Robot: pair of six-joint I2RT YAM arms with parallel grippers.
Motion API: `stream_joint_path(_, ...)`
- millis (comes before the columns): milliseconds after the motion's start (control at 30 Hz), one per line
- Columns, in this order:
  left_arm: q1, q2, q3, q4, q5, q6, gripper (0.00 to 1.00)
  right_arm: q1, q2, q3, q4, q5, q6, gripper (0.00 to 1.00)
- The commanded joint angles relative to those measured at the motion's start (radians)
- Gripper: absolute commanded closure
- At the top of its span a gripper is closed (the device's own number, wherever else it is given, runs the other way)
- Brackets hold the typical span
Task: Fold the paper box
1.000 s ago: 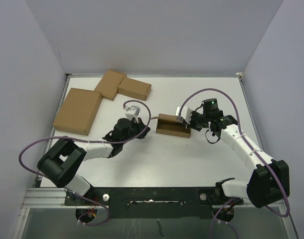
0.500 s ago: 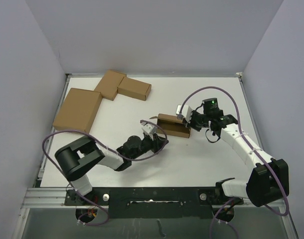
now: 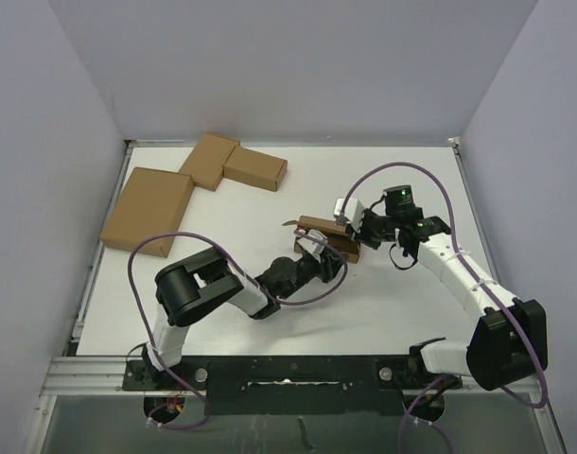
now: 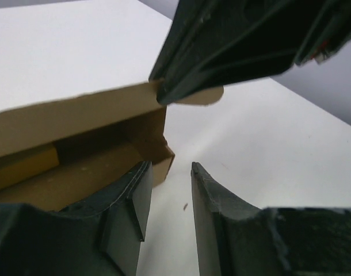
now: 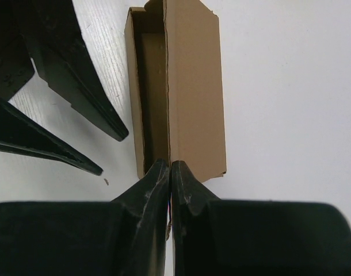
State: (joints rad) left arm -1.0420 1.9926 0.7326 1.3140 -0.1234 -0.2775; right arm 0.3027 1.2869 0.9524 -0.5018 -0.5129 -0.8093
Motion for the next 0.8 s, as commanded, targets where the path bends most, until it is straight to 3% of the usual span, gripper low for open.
stream_joint_path(0, -0.008, 0.053, 0.088, 0.070, -0.068, -0.022, 0.69, 0.010, 0.010, 0.028, -0.027, -0.032, 0.025, 0.98)
stream_joint_path(767, -0.033, 0.212, 0.256, -0.011, -0.144, -0.084, 0.73, 0.012, 0.006, 0.031, -0.027, -0.045, 0.032, 0.98)
